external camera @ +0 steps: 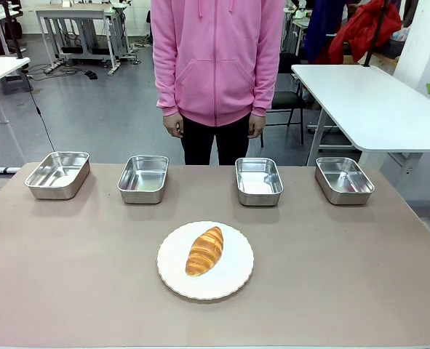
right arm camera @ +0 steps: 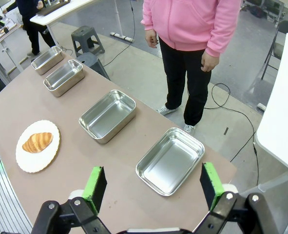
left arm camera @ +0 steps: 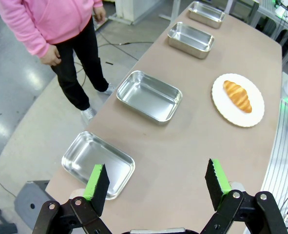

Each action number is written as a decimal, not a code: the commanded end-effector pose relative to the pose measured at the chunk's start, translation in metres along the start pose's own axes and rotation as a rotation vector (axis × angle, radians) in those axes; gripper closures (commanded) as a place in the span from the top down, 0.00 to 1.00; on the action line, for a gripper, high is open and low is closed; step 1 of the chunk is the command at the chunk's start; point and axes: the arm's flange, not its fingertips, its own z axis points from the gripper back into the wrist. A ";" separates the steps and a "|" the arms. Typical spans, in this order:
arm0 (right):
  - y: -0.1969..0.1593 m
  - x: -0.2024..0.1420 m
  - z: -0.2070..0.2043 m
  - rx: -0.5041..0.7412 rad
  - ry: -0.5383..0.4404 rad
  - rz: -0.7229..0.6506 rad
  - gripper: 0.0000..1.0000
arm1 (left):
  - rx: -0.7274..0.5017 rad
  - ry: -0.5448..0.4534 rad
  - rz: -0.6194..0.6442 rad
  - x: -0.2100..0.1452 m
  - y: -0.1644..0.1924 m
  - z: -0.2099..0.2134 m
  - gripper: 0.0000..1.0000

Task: Place the bread in the container.
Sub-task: Place the Butter Roll into the Airtight Container indicated by the human.

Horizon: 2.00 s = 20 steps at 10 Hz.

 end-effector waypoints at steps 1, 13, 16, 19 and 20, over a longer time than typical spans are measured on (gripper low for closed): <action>-0.001 0.002 -0.001 0.005 -0.023 0.008 1.00 | -0.004 -0.008 -0.005 0.001 -0.001 0.001 1.00; -0.001 0.002 -0.001 0.005 -0.023 0.008 1.00 | -0.004 -0.008 -0.005 0.001 -0.001 0.001 1.00; -0.001 0.002 -0.001 0.005 -0.023 0.008 1.00 | -0.004 -0.008 -0.005 0.001 -0.001 0.001 1.00; -0.001 0.002 -0.001 0.005 -0.023 0.008 1.00 | -0.004 -0.008 -0.005 0.001 -0.001 0.001 1.00; -0.001 0.002 -0.001 0.005 -0.023 0.008 1.00 | -0.004 -0.008 -0.005 0.001 -0.001 0.001 1.00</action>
